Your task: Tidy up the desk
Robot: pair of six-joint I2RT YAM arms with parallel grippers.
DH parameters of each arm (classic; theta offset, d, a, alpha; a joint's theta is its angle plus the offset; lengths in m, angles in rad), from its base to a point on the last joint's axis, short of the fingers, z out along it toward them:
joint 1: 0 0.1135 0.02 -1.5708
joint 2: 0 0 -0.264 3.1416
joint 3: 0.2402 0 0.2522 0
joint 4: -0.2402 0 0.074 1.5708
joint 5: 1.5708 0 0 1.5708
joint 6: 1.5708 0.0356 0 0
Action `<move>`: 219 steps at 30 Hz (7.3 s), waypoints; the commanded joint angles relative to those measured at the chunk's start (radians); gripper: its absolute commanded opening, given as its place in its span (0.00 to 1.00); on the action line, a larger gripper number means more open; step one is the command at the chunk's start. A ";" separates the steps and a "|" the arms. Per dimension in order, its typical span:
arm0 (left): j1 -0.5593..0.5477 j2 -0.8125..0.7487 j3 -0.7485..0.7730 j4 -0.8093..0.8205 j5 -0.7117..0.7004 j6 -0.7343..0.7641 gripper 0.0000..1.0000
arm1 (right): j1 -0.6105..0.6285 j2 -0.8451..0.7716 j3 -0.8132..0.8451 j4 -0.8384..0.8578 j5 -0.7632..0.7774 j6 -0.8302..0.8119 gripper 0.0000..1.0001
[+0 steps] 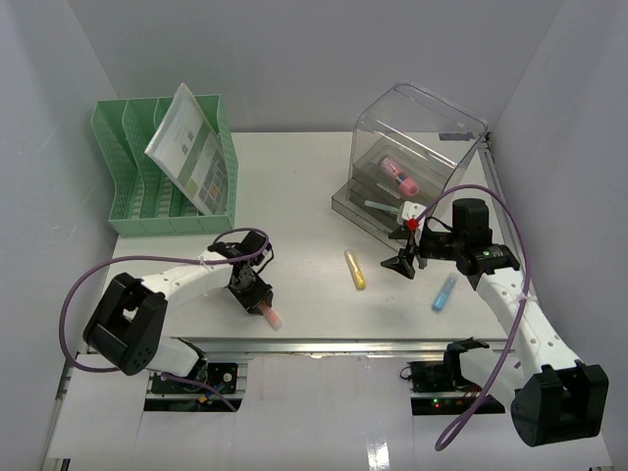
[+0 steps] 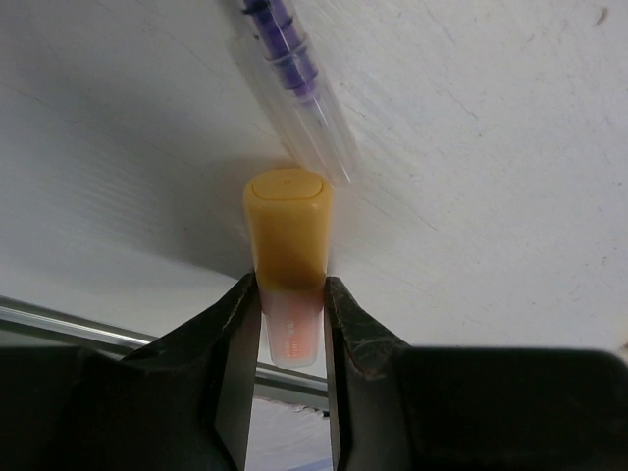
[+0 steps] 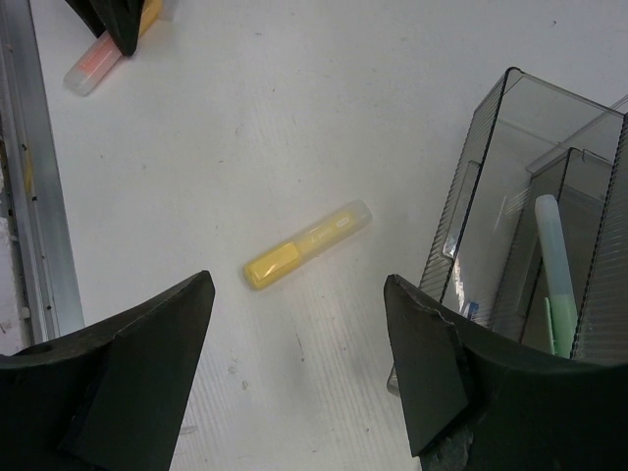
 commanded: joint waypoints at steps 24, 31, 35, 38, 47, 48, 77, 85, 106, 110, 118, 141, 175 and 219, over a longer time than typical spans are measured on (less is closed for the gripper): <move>-0.062 0.352 0.711 0.637 0.229 0.221 0.00 | -0.162 -0.087 -0.046 0.024 -0.046 0.027 0.76; -0.062 0.585 0.885 0.707 0.207 0.045 0.04 | -0.210 -0.077 -0.047 0.024 -0.054 0.030 0.76; -0.064 0.661 0.957 0.719 0.247 0.017 0.36 | -0.227 -0.075 -0.050 0.023 -0.066 0.030 0.76; -0.064 0.689 0.988 0.732 0.277 0.027 0.54 | -0.239 -0.071 -0.052 0.020 -0.075 0.027 0.76; -0.061 0.512 0.828 0.913 0.341 0.227 0.93 | -0.247 0.006 -0.014 -0.528 -0.208 -0.735 0.86; -0.059 0.483 0.816 0.917 0.363 0.273 0.94 | -0.246 0.013 -0.002 -0.627 -0.170 -0.834 0.87; 0.044 -0.414 0.012 0.694 0.176 1.229 0.98 | -0.242 0.309 -0.006 -0.538 0.677 -1.588 0.89; 0.043 -0.420 0.010 0.680 0.127 1.237 0.98 | -0.214 0.419 0.004 -0.492 0.692 -1.535 0.77; 0.047 -0.411 0.002 0.703 0.292 1.229 0.98 | 0.096 0.339 0.113 -0.434 0.331 -0.814 0.08; 0.047 -0.391 0.004 0.708 0.348 1.209 0.98 | 0.234 0.280 0.245 -0.313 0.251 -0.384 0.08; 0.051 -0.296 -0.014 0.779 0.561 0.969 0.98 | 0.269 0.390 0.476 -0.030 0.637 0.237 0.08; -0.329 0.228 0.308 0.537 -0.059 0.311 0.91 | 0.171 0.208 0.360 -0.087 0.301 0.175 0.79; -0.446 0.550 0.764 0.056 -0.416 0.228 0.09 | -0.357 -0.129 -0.004 0.149 -0.217 0.314 0.79; -0.151 0.252 0.677 0.765 0.238 0.642 0.84 | -0.185 -0.028 -0.005 -0.187 -0.147 -0.287 0.47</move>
